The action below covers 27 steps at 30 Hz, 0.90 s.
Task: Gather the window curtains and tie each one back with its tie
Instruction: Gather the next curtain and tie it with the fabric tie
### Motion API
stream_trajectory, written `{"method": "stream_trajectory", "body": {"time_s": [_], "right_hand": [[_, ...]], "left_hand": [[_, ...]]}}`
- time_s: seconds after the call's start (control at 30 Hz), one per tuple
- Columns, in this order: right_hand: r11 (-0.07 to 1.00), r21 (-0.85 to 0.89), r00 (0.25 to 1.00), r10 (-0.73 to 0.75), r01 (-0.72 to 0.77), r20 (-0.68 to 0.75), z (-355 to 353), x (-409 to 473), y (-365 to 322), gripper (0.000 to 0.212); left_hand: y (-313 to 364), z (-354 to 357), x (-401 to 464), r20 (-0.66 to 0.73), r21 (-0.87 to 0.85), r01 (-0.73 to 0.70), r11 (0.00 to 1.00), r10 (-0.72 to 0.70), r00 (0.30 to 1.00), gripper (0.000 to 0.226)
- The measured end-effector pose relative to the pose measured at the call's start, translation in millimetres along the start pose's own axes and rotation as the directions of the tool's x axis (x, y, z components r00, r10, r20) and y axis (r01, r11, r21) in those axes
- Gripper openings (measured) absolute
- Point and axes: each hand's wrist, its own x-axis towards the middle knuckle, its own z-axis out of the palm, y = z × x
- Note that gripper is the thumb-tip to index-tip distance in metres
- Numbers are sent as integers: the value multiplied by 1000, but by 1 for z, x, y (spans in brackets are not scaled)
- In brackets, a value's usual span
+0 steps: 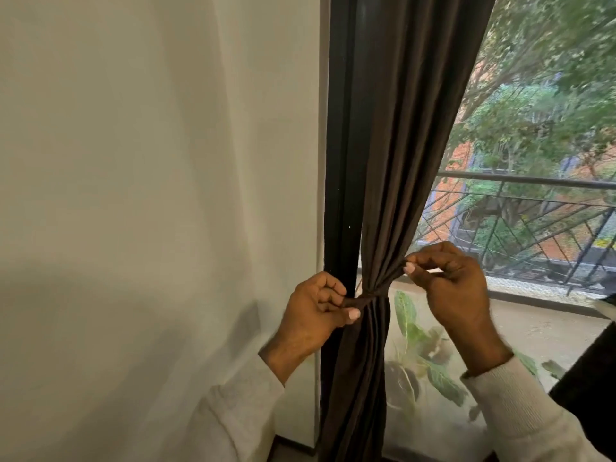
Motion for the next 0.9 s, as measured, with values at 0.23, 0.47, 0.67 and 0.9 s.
{"method": "stream_trajectory", "body": {"time_s": [0.23,0.47,0.67,0.9], "right_hand": [[996,-81,998,-28,23,-56,16,1,-5,34],[985,-168,998,33,-41,-53,-9,-15,-5,21],[963,-258,994,55,-77,-92,-77,-18,4,15],[928,-371,988,-64,7,-140,-238,-15,5,9]], "left_hand": [[-1,-14,14,10,112,-42,993,41,999,30],[13,-6,12,-31,248,-339,907,358,933,33],[35,48,6,99,162,-438,884,428,899,25],[83,193,16,239,205,-588,782,543,805,21]]}}
